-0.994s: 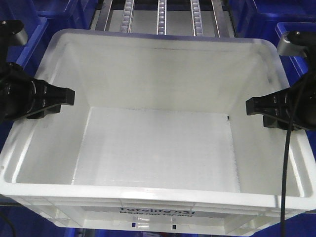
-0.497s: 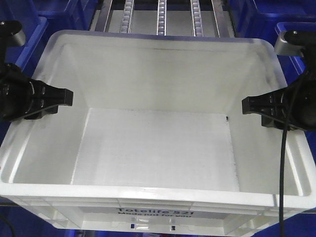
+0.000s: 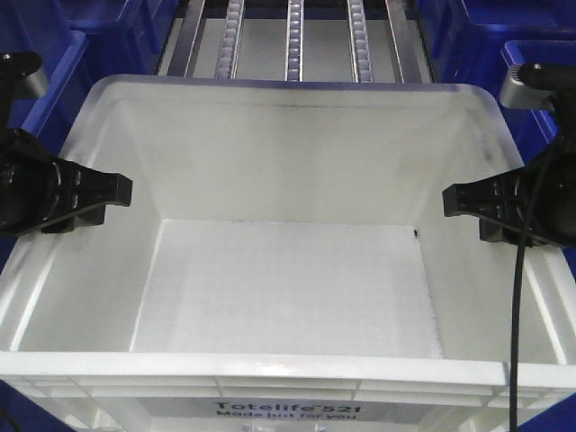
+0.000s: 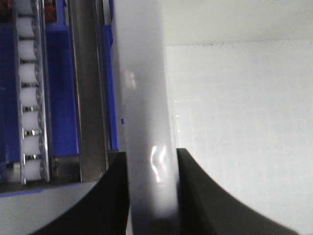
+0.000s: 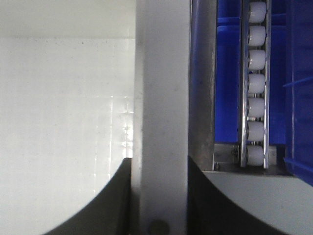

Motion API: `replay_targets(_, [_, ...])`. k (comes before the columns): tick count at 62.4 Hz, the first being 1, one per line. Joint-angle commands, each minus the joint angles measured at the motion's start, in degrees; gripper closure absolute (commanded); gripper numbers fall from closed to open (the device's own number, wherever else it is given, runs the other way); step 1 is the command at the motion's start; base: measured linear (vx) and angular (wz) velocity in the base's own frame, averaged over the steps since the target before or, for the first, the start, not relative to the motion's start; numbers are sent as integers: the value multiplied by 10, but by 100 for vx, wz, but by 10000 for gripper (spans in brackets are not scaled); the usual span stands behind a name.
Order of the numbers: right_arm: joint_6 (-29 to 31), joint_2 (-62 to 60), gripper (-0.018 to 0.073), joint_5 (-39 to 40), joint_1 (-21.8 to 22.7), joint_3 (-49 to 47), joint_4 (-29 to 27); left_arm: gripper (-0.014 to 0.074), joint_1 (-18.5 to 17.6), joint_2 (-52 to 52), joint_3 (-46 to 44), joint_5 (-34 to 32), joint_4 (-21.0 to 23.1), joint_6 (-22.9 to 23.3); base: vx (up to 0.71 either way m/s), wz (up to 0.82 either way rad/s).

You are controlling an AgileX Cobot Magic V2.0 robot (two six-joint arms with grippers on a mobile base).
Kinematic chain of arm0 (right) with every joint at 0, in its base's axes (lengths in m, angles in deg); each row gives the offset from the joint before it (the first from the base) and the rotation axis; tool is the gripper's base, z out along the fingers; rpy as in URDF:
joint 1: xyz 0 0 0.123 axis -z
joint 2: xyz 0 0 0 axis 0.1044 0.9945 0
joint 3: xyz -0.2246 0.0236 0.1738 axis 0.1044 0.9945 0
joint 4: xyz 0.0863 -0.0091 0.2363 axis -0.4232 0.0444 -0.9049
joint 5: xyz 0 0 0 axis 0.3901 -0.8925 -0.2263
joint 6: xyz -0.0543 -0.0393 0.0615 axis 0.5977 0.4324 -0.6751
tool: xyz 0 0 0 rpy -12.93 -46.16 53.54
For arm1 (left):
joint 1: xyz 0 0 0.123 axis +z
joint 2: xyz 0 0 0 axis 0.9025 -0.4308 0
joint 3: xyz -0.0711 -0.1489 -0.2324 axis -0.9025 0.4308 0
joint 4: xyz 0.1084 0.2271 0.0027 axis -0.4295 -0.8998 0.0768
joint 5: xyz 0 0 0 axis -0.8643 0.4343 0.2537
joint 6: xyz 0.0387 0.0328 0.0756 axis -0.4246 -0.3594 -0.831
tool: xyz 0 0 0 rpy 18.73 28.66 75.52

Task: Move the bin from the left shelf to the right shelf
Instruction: 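Pull the gripped tote off the roller shelf toward the robot, then hold the tote with both grippers while the base backs away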

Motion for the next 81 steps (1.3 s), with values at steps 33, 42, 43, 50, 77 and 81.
replay_targets(33, [-9, -35, 561, 15, 10, -20, 85, 576, 2, 56, -21, -5, -43, -10, 0, 0])
replay_targets(42, [-9, -35, 561, 15, 10, -20, 85, 576, 2, 56, -21, -5, -43, -10, 0, 0])
replay_targets(43, [-9, -35, 561, 15, 10, -20, 85, 576, 2, 56, -21, -5, -43, -10, 0, 0])
replay_targets(50, [-8, -35, 561, 15, 10, -20, 85, 576, 2, 56, -21, -5, -43, -10, 0, 0])
replay_targets(77, [-8, -35, 561, 15, 10, -20, 85, 576, 2, 56, -21, -5, -43, -10, 0, 0])
replay_targets(81, [-8, -35, 561, 15, 10, -20, 85, 576, 2, 56, -21, -5, -43, -10, 0, 0])
